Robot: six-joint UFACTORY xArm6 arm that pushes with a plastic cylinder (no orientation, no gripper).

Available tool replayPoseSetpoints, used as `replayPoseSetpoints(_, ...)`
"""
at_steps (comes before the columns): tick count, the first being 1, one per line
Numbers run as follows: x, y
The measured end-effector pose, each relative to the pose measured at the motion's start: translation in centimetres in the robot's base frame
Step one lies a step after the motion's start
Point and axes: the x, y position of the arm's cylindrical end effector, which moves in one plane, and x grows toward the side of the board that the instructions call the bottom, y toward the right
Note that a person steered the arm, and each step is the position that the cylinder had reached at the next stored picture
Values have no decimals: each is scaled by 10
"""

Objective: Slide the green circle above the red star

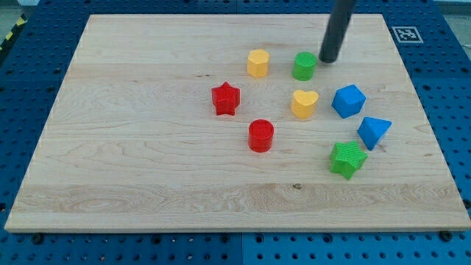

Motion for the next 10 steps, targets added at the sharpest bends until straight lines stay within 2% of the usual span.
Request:
replayPoseSetpoints(1,1,-32)
replayPoseSetpoints(2,9,-34)
replayPoseSetpoints(5,42,4)
replayPoseSetpoints(6,45,-2)
replayPoseSetpoints(9,58,-120)
replayPoseSetpoints(10,65,-136)
